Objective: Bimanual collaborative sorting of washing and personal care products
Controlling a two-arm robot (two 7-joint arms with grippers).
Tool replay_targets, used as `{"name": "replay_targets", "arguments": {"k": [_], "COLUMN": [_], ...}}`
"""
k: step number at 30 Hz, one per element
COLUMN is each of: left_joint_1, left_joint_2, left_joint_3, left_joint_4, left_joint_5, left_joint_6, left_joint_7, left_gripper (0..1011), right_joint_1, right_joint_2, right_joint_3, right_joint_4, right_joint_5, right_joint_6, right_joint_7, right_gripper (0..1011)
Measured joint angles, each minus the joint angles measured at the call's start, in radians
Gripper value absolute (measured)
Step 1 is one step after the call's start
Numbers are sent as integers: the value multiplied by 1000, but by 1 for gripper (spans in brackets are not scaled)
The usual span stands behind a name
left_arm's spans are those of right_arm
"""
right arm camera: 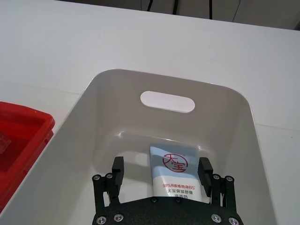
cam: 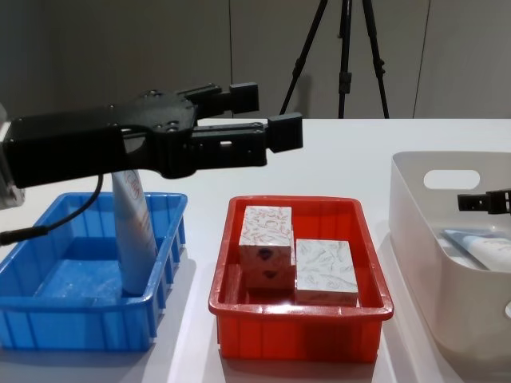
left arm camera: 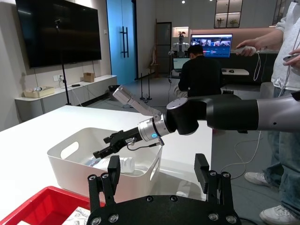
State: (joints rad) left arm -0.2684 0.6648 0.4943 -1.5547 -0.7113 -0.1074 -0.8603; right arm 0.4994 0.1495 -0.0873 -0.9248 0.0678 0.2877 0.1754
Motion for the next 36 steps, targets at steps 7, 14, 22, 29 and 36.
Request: {"name": "replay_targets", "arguments": {"k": [7,14,22,29,36], "left_joint_1": [0,0,0,0,0], "left_joint_2": [0,0,0,0,0], "left_joint_3": [0,0,0,0,0], "left_joint_4": [0,0,0,0,1], "left_joint_5": [0,0,0,0,4], "left_joint_6": [0,0,0,0,0], "left_joint_7": [0,0,0,0,10], "left_gripper": [1001,1002,1002,1002,1002], "right_joint_1": [-34,-76,-121,-117,-120], "right_joint_2": [11,30,46,45,54], "right_joint_3": [-2,-8,-13,-13,-20], "right_joint_4": [-75,-152,-214,-210,-214], "right_joint_5": [-9,-33,-61,-59,-54], "right_joint_6": [-15,-51,-101,-96,-102], "right_joint_7": [0,-7,-15,-15,-19], "right_gripper": [1001,1001,1001,1000,1001]}}
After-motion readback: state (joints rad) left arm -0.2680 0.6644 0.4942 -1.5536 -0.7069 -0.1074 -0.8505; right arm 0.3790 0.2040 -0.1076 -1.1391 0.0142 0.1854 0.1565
